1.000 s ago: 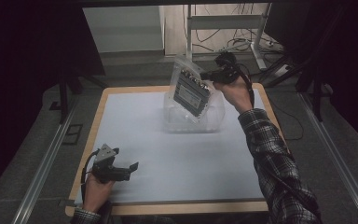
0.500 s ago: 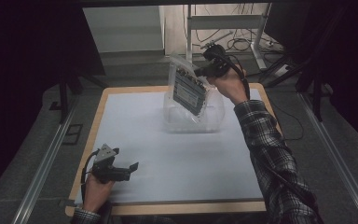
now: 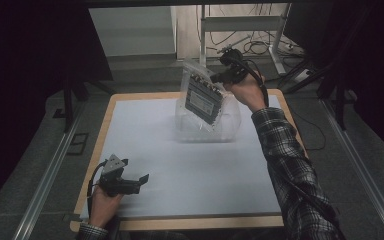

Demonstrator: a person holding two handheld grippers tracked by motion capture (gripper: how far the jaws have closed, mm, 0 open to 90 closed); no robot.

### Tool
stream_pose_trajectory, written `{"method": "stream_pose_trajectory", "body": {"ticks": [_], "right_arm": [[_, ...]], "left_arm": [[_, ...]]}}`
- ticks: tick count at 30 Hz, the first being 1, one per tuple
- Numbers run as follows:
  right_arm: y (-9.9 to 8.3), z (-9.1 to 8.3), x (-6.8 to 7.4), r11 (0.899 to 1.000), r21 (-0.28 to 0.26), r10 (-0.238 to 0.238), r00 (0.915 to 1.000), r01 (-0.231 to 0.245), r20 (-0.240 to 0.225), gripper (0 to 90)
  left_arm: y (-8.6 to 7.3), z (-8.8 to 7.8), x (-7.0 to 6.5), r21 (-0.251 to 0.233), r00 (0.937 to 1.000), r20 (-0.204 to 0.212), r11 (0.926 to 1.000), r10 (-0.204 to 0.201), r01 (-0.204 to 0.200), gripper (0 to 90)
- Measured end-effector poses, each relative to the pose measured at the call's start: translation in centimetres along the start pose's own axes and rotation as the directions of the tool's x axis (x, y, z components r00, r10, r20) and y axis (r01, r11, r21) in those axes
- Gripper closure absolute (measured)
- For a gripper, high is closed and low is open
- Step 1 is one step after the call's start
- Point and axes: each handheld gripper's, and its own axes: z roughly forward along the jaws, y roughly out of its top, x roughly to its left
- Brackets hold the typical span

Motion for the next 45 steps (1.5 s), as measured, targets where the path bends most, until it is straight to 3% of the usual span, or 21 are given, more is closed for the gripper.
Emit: {"method": "stream_pose_trajectory", "body": {"ticks": [4,8,21,26,33,35,36,37,38,39,40,45], "right_arm": [[-0.4,-0.1,-0.5,1.000,-0.015,0.006,0.9998,-0.005,0.017,84.6],[-0.8,0.3,-1.0,1.000,0.007,0.024,0.9986,-0.024,0.047,88.9],[-1.2,1.0,-2.0,0.999,-0.011,0.030,0.9983,-0.030,0.049,86.9],[-1.5,1.2,-2.2,0.999,0.016,0.028,0.9964,-0.030,0.080,88.5],[-2.2,1.2,-3.0,0.998,-0.004,0.064,0.9960,-0.064,0.063,87.8],[-2.2,1.1,-3.1,0.998,-0.015,0.068,0.9969,-0.067,0.041,83.8],[-2.2,1.0,-3.1,0.998,-0.036,0.060,0.9970,-0.058,0.048,70.4],[-2.2,1.0,-3.1,0.998,-0.036,0.060,0.9970,-0.058,0.048,70.4],[-2.3,1.1,-3.0,0.998,-0.044,0.038,0.9965,-0.035,0.074,61.3],[-2.3,1.1,-3.0,0.998,-0.044,0.038,0.9965,-0.035,0.074,61.3],[-2.4,1.0,-3.1,0.997,-0.067,0.029,0.9963,-0.023,0.081,53.6],[-2.5,0.6,-3.2,0.995,-0.094,0.027,0.9960,-0.019,0.085,45.1]], "left_arm": [[0.0,0.0,0.0,0.002,1.0000,-0.001,1.0000,0.001,-0.001,0.0],[0.0,0.0,0.0,0.004,1.0000,-0.002,1.0000,0.001,-0.001,0.0],[0.0,0.0,0.0,0.002,1.0000,0.000,1.0000,-0.001,0.001,0.0],[0.0,0.1,0.0,0.009,1.0000,0.000,1.0000,0.005,-0.005,0.0],[0.0,0.1,-0.1,0.011,1.0000,0.000,0.9999,0.007,-0.007,0.0],[0.0,0.1,0.0,0.010,1.0000,-0.001,0.9999,0.005,-0.005,0.0],[0.0,0.1,0.0,0.009,1.0000,-0.001,1.0000,0.003,-0.003,0.0],[0.0,0.0,0.0,0.008,1.0000,-0.001,1.0000,0.002,-0.002,0.0],[0.0,0.0,0.0,0.006,1.0000,-0.001,1.0000,0.003,-0.003,0.0],[0.0,0.0,0.0,0.006,1.0000,-0.001,1.0000,0.003,-0.003,0.0],[0.0,0.0,0.0,0.007,1.0000,0.000,1.0000,0.003,-0.003,0.0],[0.0,0.0,0.0,0.007,1.0000,0.001,1.0000,0.004,-0.004,0.0]]}}
